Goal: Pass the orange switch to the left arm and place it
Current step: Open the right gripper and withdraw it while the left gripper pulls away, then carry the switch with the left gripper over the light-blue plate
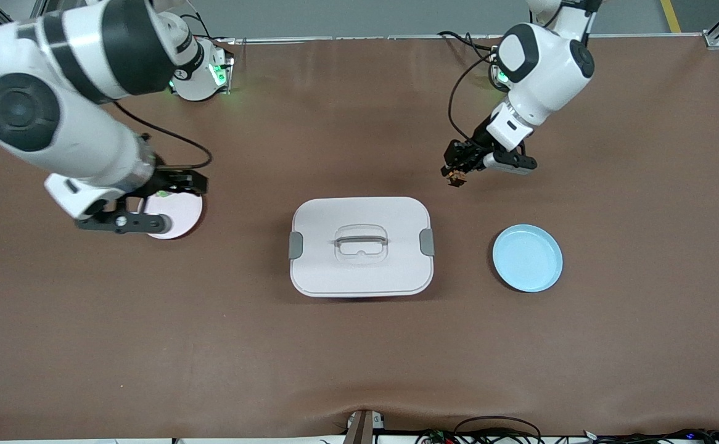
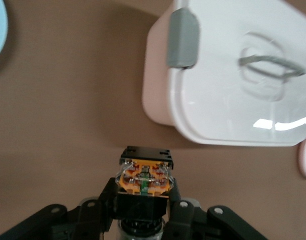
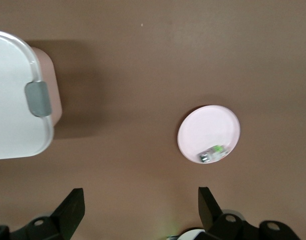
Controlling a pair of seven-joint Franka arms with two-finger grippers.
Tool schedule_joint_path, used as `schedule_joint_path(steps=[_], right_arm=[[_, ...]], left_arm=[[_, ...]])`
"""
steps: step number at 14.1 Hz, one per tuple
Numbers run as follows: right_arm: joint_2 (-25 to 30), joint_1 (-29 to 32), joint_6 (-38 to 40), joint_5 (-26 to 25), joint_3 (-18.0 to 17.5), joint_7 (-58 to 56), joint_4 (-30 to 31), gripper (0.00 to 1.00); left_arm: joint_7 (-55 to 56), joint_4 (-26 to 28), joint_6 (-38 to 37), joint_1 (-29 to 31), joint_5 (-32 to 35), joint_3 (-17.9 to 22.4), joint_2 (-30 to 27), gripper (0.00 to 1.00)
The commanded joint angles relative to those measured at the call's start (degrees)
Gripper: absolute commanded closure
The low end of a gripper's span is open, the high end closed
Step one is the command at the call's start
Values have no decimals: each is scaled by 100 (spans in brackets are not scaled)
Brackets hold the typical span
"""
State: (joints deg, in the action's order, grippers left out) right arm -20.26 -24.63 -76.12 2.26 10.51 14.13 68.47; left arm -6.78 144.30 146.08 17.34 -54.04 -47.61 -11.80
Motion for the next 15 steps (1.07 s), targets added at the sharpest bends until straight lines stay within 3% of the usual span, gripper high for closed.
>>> schedule_joint_path(steps=[1, 4, 8, 15], right_arm=[[128, 501, 44, -155, -84, -726, 43, 0], [145, 1168, 53, -146, -84, -1322, 26, 0], [338, 2066, 158, -138, -102, -1993, 34, 0], [479, 2173, 299, -76, 21, -1704, 8, 0]], left_arm=[[19, -357, -1147, 812, 1111, -55, -69, 100], [255, -867, -2247, 1489, 2455, -55, -60, 100], [1325, -1298, -2654, 1921, 3670, -64, -42, 100], [5014, -2063, -2778, 2230, 4788, -55, 817, 100]])
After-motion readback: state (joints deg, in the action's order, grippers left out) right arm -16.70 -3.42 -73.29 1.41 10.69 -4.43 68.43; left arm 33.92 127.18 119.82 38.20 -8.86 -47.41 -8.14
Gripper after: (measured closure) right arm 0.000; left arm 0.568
